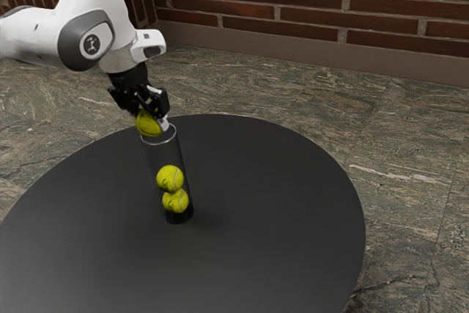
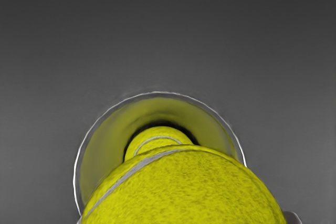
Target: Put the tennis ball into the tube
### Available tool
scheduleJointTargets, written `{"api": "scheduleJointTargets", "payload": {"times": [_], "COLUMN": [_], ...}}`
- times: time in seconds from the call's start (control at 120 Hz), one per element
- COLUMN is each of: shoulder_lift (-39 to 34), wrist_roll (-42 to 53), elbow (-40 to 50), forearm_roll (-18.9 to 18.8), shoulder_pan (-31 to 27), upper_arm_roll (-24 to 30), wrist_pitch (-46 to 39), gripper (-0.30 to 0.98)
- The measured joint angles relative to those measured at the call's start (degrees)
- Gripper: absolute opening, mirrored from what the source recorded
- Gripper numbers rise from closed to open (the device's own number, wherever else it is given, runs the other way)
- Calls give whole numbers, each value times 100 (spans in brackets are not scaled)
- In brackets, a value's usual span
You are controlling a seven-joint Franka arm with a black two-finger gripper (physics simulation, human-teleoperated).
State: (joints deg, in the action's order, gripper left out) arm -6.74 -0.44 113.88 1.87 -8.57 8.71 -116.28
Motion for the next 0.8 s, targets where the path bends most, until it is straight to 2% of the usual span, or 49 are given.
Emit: {"api": "scheduleJointTargets", "payload": {"times": [0.267, 0.383, 0.508, 0.8], "shoulder_lift": [272, 273, 255, 101], "wrist_roll": [23, 64, 134, 256], "elbow": [-325, -336, -338, -478], "forearm_roll": [-42, 13, 83, 44], "shoulder_pan": [-47, -43, -20, -75], "upper_arm_roll": [-5, 0, 7, 29], "wrist_pitch": [98, 126, 153, 379], "gripper": [15, 35, 49, 64]}}
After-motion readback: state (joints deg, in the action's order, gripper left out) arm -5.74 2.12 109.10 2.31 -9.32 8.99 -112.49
